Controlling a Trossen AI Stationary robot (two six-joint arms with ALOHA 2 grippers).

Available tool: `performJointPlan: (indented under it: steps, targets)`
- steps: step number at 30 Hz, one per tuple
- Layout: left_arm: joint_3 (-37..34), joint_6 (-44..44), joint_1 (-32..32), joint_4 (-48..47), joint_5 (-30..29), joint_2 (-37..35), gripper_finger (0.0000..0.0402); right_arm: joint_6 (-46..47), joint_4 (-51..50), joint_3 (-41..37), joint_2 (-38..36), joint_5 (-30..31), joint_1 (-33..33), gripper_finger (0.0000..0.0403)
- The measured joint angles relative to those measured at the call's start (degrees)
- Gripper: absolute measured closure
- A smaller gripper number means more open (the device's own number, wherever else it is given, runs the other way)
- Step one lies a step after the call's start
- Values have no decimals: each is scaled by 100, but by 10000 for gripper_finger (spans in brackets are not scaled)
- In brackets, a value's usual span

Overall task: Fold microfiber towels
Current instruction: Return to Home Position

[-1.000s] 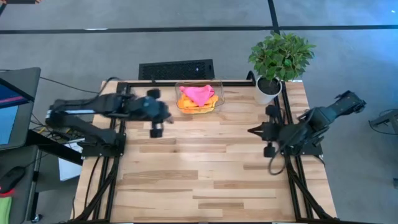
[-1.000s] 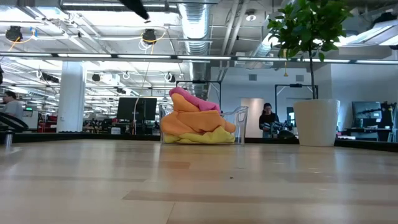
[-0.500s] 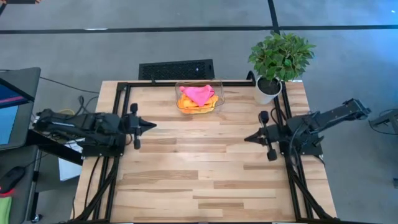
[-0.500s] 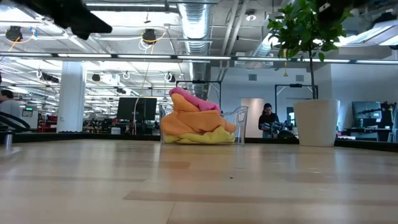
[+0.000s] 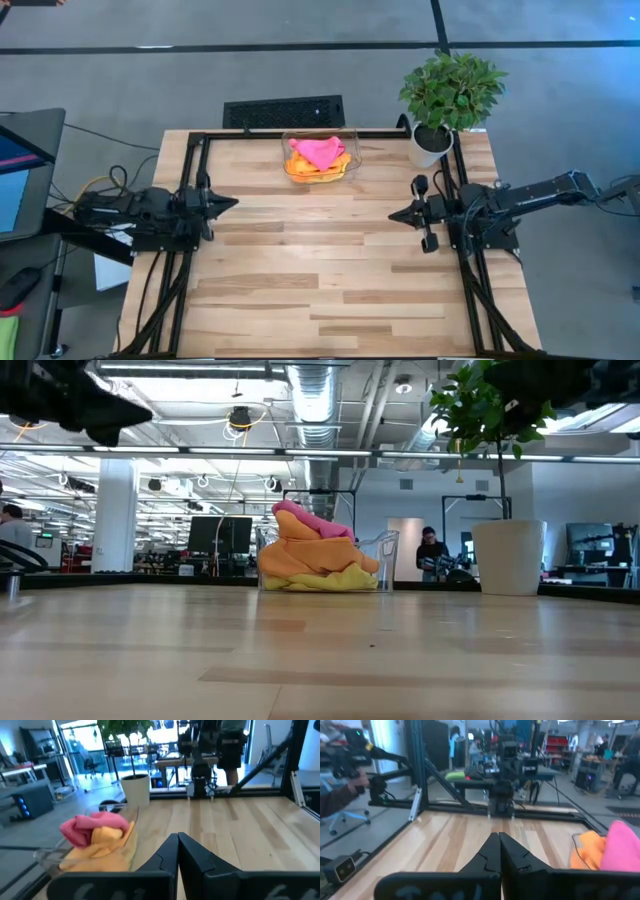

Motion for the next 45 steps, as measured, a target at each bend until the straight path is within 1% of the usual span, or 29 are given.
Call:
performJointPlan:
  steps: [3,5,9,11,15,17,20,24,31,34,37,45]
  targets:
    - [-93,61,0,274,-13,150,401,36,385,-281,-6,-209,-125,394]
    - [-265,49,0,137,-9,67,402,64,595,-498,-46,-231,-170,394]
    - [-522,52,0,470,-8,-24,401,72,1241,-1012,-41,-250,-151,391]
    - [-645,53,0,397,-9,-6,401,67,1676,-1275,-37,-282,-151,392]
    - [-738,56,2,511,-231,-20,401,70,2252,-1820,-30,-329,-151,394]
    - [-743,-20,-1,494,-174,-11,401,210,2104,-1815,-35,-333,-151,393]
    - [-924,-86,-4,708,-1,-15,401,286,2042,-1815,30,-333,-143,390]
    - [-1064,-15,-2,1043,-99,-3,401,267,2043,-1815,84,-333,-72,390]
    - [-1062,-107,-2,982,-127,2,401,291,2028,-1815,85,-327,68,384]
    - [-1059,115,-2,966,-272,4,401,293,2012,-1815,85,-324,61,373]
    - [-1059,347,-2,961,-296,4,401,309,1971,-1815,85,-323,61,366]
    - [-1059,337,-2,950,-300,4,402,284,1840,-1815,85,-322,61,365]
